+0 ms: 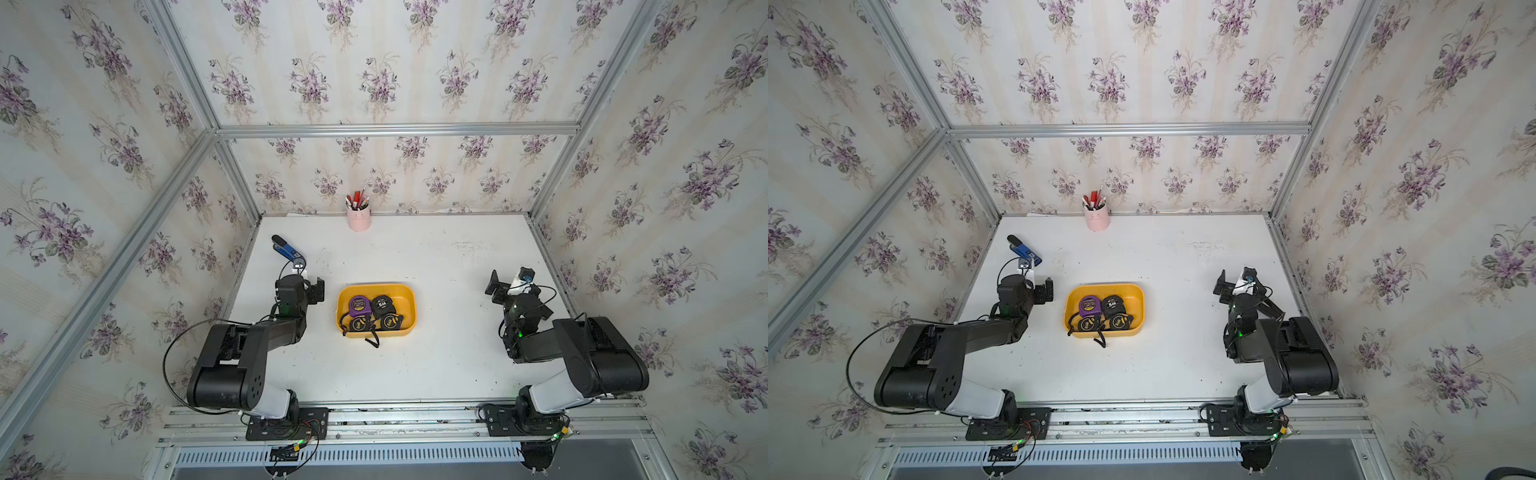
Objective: Take the tape measure out of the storage box
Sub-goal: Pick up the tape measure from the storage box.
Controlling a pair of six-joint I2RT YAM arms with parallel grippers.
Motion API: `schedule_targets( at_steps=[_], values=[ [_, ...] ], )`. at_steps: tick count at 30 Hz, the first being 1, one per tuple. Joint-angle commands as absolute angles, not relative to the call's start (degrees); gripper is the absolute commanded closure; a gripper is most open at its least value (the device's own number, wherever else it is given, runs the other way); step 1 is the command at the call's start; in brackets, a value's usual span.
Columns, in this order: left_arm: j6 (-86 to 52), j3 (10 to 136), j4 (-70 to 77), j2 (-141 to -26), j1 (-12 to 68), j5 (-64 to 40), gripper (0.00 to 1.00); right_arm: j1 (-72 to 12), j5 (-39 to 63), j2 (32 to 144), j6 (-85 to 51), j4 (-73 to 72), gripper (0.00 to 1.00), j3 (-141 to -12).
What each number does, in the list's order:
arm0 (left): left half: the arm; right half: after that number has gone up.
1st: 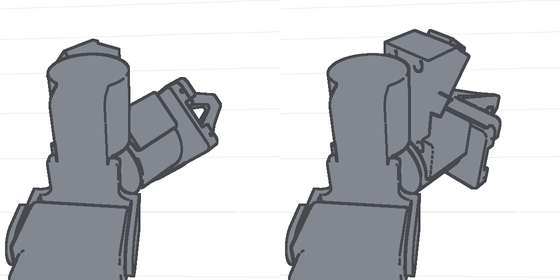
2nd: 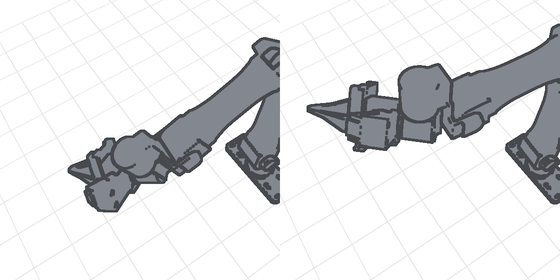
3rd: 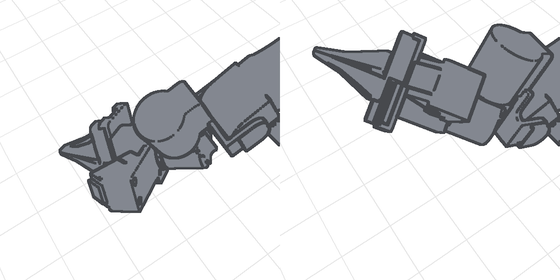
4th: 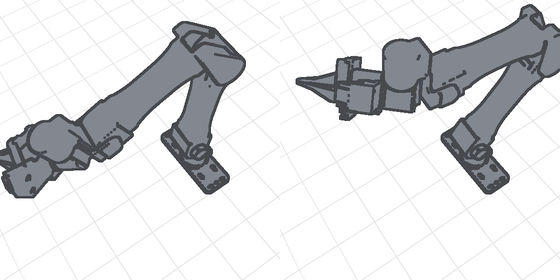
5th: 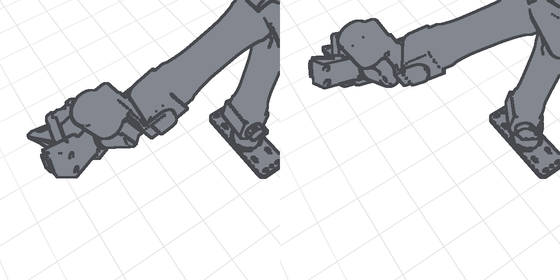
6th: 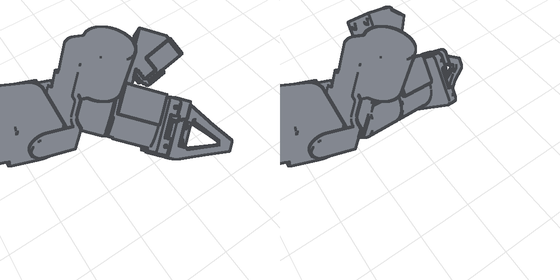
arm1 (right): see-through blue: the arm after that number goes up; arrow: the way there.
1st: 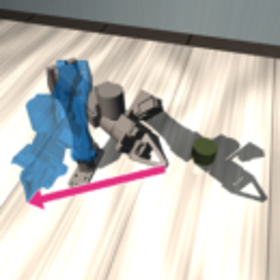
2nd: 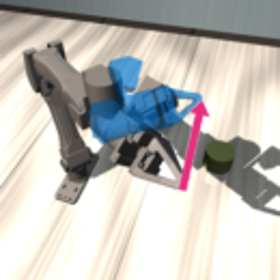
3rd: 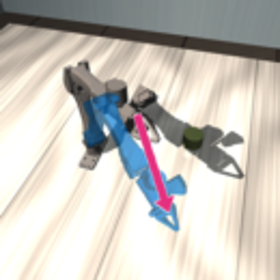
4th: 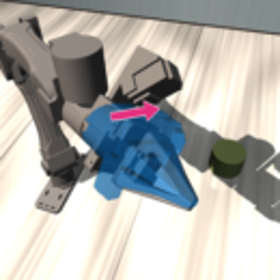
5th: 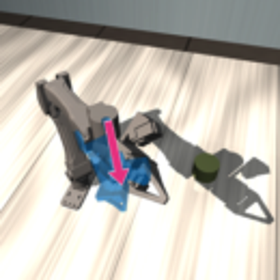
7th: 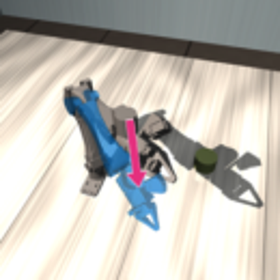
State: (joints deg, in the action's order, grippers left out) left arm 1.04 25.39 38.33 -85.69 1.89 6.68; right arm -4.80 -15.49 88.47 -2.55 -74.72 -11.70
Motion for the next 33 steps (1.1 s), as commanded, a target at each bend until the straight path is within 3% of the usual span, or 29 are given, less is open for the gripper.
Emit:
schedule_targets(
  at_steps=[1,21,24,29,33],
  values=[
    [1.1,25.5,40.0,-85.7,1.8,6.5,0.0,-4.8,-15.8,88.3,-2.2,-76.1,0.0,-11.7],
    [0.7,26.4,36.7,-83.2,1.8,7.4,0.0,-5.8,-17.4,84.7,-1.4,-74.3,0.0,-10.9],
    [-0.5,28.1,29.6,-78.3,2.1,9.8,0.0,-9.1,-20.2,76.7,1.0,-62.3,0.0,-13.6],
    [-7.0,31.8,14.8,-70.4,3.8,12.3,0.0,-12.1,-16.0,70.3,-3.9,-34.3,0.0,-28.1],
    [-8.9,39.8,0.5,-66.2,8.6,11.7,0.0,-13.0,-10.5,68.0,-10.9,-25.4,0.0,-32.9]
  ],
)
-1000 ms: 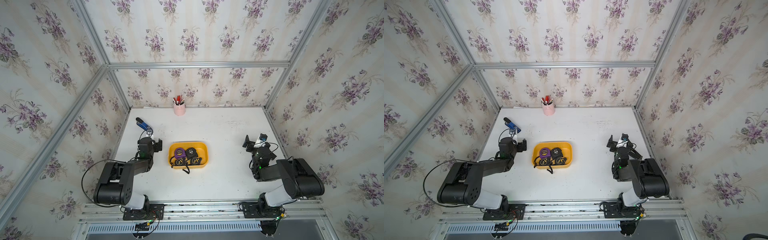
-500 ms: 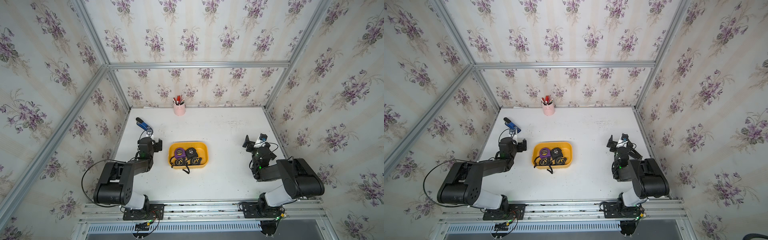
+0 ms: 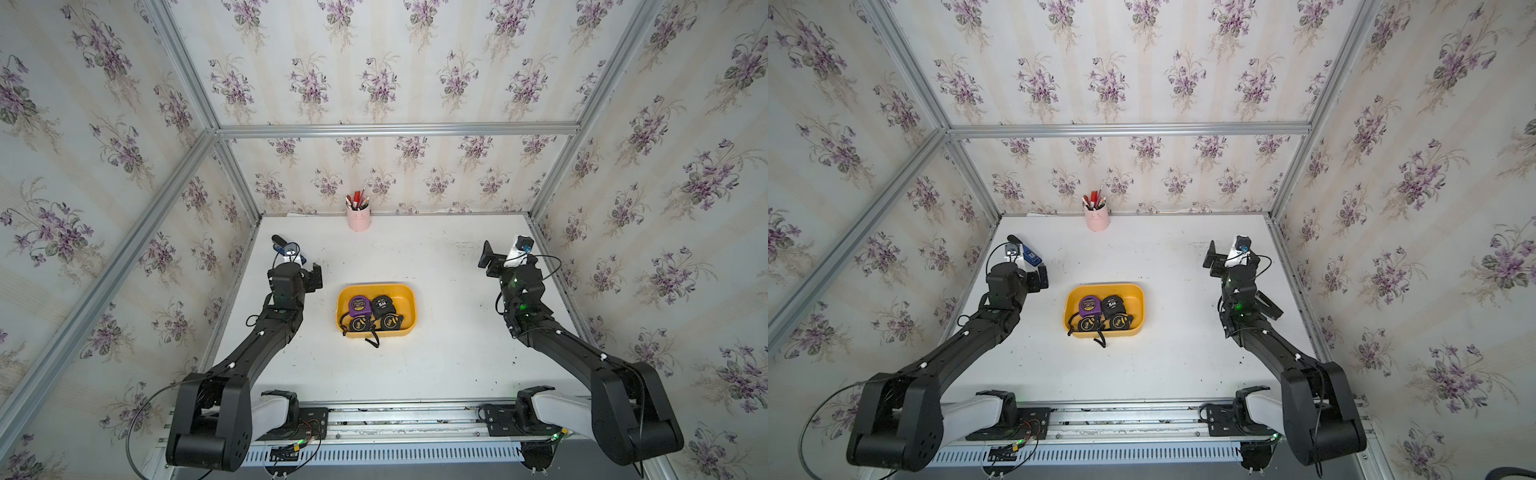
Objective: Take the tape measure out of the storage box
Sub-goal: Pick up the tape measure from the storage box.
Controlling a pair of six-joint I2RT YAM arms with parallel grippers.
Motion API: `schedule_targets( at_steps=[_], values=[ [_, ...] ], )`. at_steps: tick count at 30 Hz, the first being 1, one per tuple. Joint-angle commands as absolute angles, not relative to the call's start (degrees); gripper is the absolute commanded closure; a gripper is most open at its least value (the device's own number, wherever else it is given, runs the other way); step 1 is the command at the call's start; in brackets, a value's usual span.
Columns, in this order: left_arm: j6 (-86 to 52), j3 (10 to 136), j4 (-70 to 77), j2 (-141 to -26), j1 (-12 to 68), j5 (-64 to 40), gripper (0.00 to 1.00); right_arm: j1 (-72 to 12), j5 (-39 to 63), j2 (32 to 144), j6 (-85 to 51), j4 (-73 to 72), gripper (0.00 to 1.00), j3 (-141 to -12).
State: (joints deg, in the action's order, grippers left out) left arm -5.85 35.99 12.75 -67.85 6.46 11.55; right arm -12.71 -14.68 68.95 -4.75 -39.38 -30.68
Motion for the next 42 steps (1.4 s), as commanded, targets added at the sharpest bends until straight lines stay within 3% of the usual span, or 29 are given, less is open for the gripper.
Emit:
schedule_targets(
  at_steps=[1,4,8,14,18,26,42],
  values=[
    [-9.2,42.4,-3.5,-65.6,10.7,11.7,0.0,-13.0,-8.3,67.9,-13.4,-22.4,0.0,-34.2],
    [-11.4,49.4,-13.1,-65.0,17.6,14.7,0.0,-14.0,-0.5,68.4,-17.6,-15.4,0.0,-37.0],
    [-19.8,57.3,-24.6,-67.3,20.9,13.1,0.0,-18.9,2.8,71.1,-19.5,-3.4,0.0,-43.2],
    [-31.6,61.7,-31.8,-72.6,23.6,11.1,0.0,-36.6,-7.6,75.0,-15.9,8.4,0.0,-51.8],
    [-37.0,64.6,-34.9,-77.9,26.6,8.2,0.0,-41.2,-9.9,77.1,-16.8,11.1,0.0,-54.3],
    [-41.7,71.7,-41.5,-88.2,34.2,8.2,0.0,-41.9,-12.2,73.3,-15.4,12.5,0.0,-53.3],
    [-40.5,80.5,-44.0,-103.3,38.6,4.9,0.01,-41.9,-15.6,68.2,-16.8,11.1,0.0,-50.0]
  ],
)
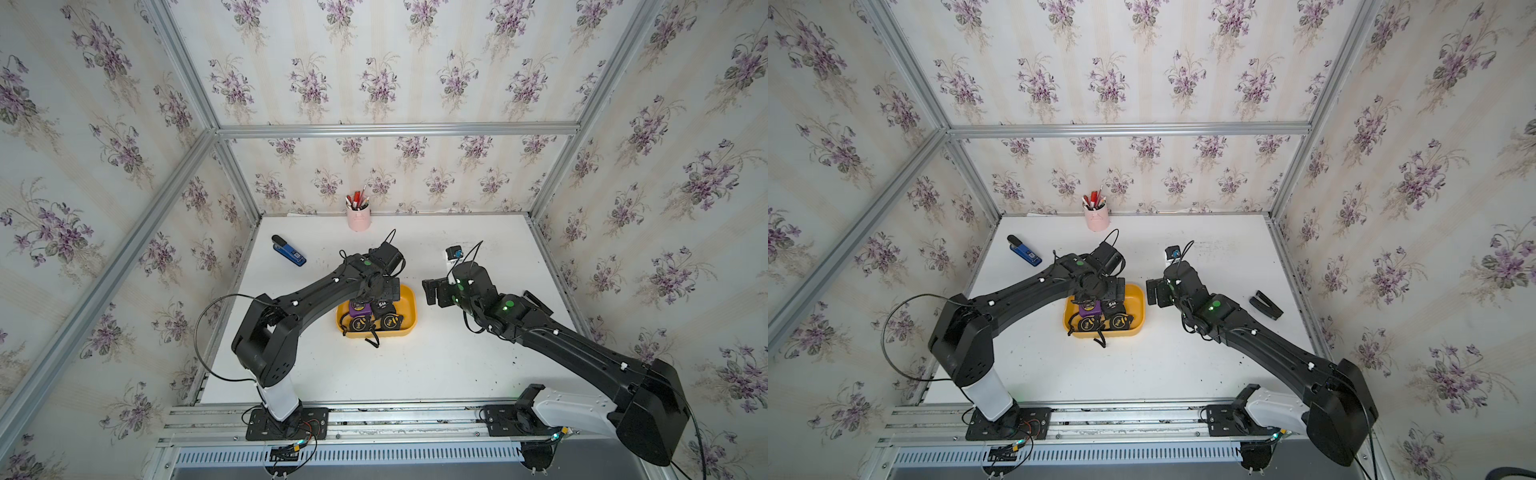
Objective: Take the tape measure out of the storage box
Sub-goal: Pick up the tape measure from the storage box.
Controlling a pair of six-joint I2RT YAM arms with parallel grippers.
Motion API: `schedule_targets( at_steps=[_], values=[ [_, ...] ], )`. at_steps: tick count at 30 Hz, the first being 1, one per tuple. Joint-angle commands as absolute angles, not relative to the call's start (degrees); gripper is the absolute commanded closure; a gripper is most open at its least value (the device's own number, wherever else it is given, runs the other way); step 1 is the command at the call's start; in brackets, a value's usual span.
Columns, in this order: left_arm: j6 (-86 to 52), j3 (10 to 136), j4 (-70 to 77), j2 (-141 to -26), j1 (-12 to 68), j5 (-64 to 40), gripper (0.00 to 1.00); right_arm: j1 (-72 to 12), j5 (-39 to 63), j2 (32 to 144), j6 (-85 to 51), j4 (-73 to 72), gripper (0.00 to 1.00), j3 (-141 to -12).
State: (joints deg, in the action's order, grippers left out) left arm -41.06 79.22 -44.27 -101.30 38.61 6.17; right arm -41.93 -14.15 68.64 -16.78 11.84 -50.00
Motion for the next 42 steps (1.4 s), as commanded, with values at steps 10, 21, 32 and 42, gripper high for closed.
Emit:
schedule_targets(
  at_steps=[10,21,32,42],
  values=[
    [-37.6,84.9,-44.6,-110.9,39.0,4.3,0.01,-41.9,-17.0,67.2,-17.0,11.5,0.0,-49.3],
    [-34.3,86.7,-43.9,-116.5,39.4,1.8,0.01,-41.9,-17.4,67.9,-17.0,11.7,0.0,-49.5],
    [-31.0,85.8,-42.1,-116.9,39.7,-0.5,0.01,-41.9,-17.3,69.8,-17.0,12.0,0.0,-50.3],
    [-32.5,84.6,-44.7,-114.6,40.5,2.7,0.01,-41.9,-16.7,71.3,-17.0,11.8,0.0,-50.7]
  ],
)
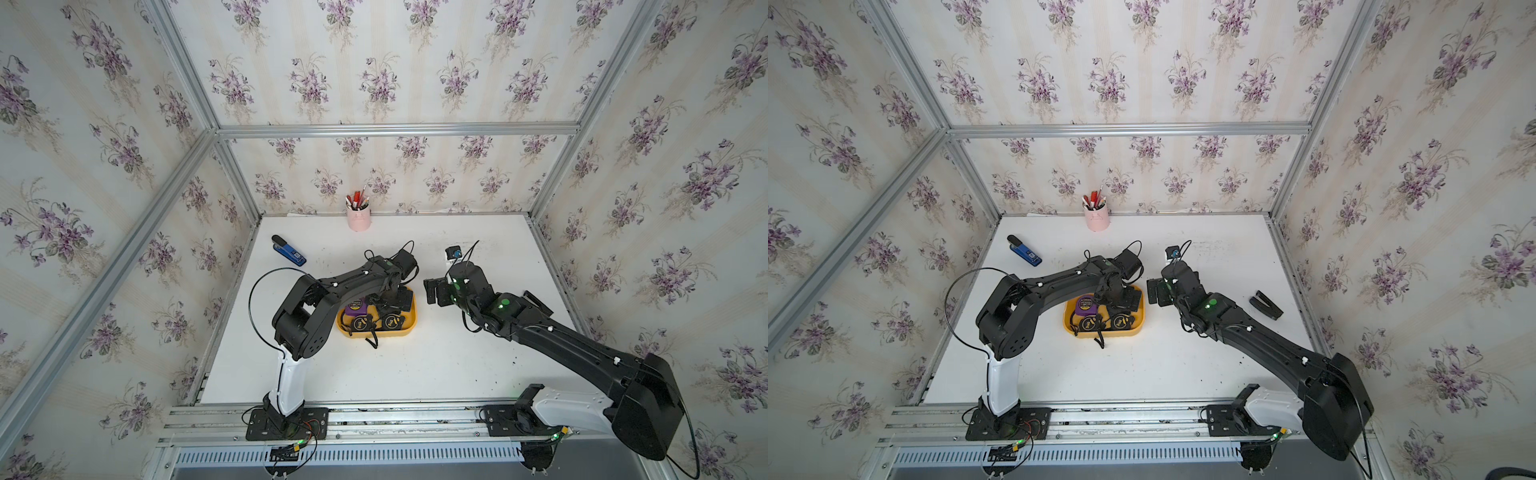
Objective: Take the tape measure out of the storage box
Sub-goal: Pick up the tape measure from the storage box.
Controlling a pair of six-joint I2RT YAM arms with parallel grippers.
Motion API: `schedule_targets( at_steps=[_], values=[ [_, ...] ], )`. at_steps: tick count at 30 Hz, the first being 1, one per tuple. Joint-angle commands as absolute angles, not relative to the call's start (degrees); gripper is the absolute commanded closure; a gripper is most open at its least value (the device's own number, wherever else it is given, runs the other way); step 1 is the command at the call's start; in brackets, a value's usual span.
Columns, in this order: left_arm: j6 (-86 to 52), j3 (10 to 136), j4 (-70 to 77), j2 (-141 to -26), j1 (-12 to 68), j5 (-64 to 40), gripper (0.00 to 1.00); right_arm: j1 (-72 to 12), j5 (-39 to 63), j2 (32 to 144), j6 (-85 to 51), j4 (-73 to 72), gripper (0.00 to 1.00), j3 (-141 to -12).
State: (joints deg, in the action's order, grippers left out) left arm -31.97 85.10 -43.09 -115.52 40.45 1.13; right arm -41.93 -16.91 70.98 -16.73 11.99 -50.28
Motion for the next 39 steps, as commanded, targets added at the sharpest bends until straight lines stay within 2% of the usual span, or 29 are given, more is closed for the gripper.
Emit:
schedule_targets(
  at_steps=[1,15,18,22,27,29,31,34,39],
  values=[
    [-32.7,84.2,-44.8,-114.4,40.5,2.8,0.01,-41.9,-16.7,71.4,-17.0,11.7,0.0,-50.7],
    [-32.9,83.0,-45.5,-114.7,40.9,2.8,0.01,-41.9,-16.2,71.8,-17.0,11.1,0.0,-50.3],
    [-33.1,83.6,-45.1,-115.6,41.0,2.0,0.04,-41.8,-16.3,71.8,-17.0,11.1,0.0,-50.4],
    [-33.1,84.8,-45.1,-116.8,40.9,1.7,0.15,-41.9,-16.3,71.8,-16.9,11.2,0.0,-50.4],
    [-33.7,85.2,-45.7,-116.7,40.9,2.8,0.39,-41.9,-16.1,72.1,-16.9,11.0,0.0,-50.3],
    [-33.9,85.4,-46.0,-116.6,40.9,3.5,0.44,-41.9,-16.0,72.2,-16.9,10.8,0.0,-50.3],
    [-34.1,85.8,-46.5,-116.5,41.0,3.9,0.53,-41.9,-15.8,72.4,-16.9,10.7,0.0,-50.3],
    [-34.1,86.5,-47.3,-116.0,40.9,4.4,0.6,-41.9,-15.3,72.5,-17.1,10.7,0.0,-50.2],
    [-34.2,87.6,-48.1,-113.9,41.0,5.1,0.66,-41.9,-15.1,72.3,-17.3,10.4,0.0,-50.1]
  ],
)
